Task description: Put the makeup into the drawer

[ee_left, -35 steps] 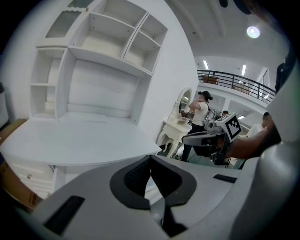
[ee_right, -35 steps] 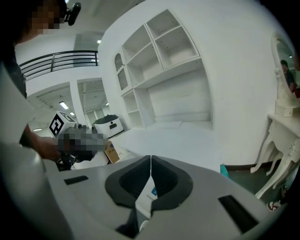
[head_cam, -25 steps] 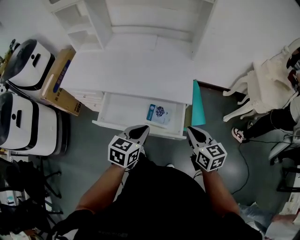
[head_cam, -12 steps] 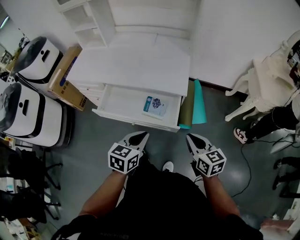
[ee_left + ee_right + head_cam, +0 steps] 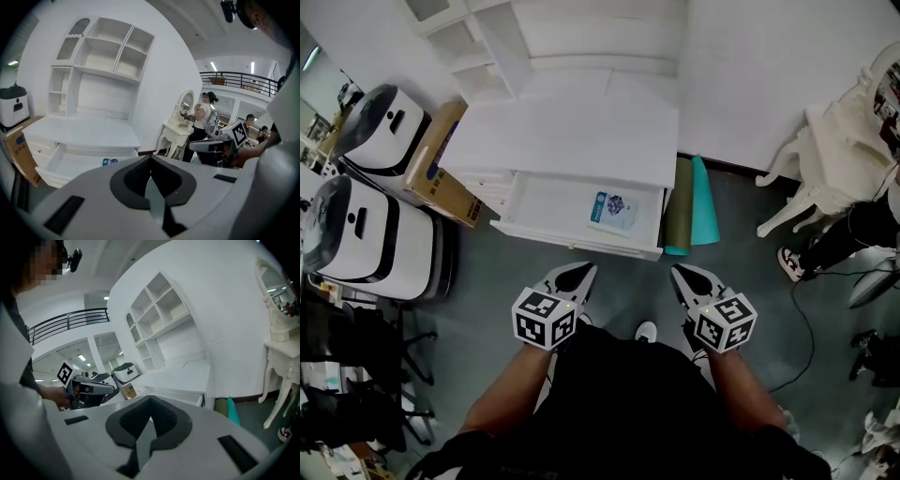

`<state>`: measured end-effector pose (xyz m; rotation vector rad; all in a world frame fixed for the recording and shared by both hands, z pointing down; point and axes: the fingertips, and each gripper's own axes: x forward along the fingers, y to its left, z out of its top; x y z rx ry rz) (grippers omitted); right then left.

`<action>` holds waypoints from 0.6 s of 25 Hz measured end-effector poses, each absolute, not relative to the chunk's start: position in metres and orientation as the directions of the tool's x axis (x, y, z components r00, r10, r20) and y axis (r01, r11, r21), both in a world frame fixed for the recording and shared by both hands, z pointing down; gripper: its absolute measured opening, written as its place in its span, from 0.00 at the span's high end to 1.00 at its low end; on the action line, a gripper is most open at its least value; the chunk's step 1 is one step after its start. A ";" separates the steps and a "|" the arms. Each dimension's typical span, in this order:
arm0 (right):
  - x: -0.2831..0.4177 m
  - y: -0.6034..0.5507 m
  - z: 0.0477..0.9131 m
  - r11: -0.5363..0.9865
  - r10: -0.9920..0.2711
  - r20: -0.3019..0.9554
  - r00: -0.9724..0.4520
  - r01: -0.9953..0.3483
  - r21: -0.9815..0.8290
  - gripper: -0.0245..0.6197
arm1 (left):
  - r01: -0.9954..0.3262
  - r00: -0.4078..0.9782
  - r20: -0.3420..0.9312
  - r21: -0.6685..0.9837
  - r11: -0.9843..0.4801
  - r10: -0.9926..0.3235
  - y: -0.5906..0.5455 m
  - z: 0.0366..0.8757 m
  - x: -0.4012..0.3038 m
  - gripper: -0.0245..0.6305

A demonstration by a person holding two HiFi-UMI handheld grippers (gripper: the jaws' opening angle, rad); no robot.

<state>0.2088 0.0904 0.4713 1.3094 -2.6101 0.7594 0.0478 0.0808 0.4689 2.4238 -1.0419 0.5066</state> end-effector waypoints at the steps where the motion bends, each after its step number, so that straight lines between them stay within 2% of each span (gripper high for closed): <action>1: 0.207 0.090 0.471 0.497 -0.719 0.327 -0.613 -0.783 -0.374 0.92 | -0.741 0.653 0.493 0.256 -0.621 -0.576 0.079 0.467 0.049 0.95; 15: 0.164 0.084 0.475 0.432 -0.758 0.350 -0.550 -0.826 -0.363 0.92 | -0.670 0.708 0.503 0.256 -0.696 -0.496 0.066 0.466 0.020 0.95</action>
